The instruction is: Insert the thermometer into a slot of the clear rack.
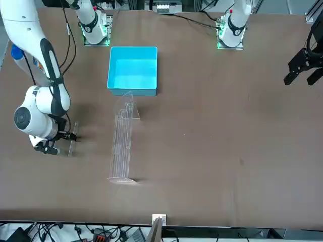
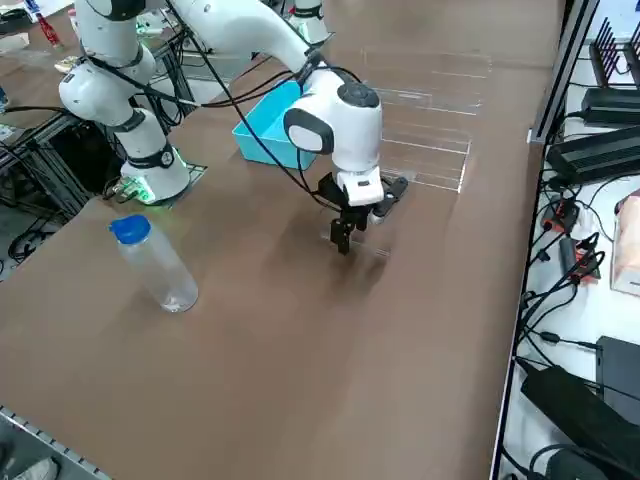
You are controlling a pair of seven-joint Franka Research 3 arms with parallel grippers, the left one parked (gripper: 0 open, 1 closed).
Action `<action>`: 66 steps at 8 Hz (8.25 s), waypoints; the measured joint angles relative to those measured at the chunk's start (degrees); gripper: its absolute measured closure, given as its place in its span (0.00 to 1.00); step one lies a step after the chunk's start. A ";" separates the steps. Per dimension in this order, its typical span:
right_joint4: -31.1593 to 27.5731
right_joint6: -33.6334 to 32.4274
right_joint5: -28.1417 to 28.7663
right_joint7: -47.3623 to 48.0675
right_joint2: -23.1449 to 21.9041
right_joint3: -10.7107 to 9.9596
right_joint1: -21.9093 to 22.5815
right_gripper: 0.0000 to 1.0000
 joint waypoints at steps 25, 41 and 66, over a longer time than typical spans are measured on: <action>0.17 3.28 0.05 1.65 2.72 0.82 0.20 0.60; 3.10 -5.97 8.03 1.59 -10.99 11.45 1.14 0.78; 4.83 3.62 9.98 16.60 -5.28 12.18 13.89 0.78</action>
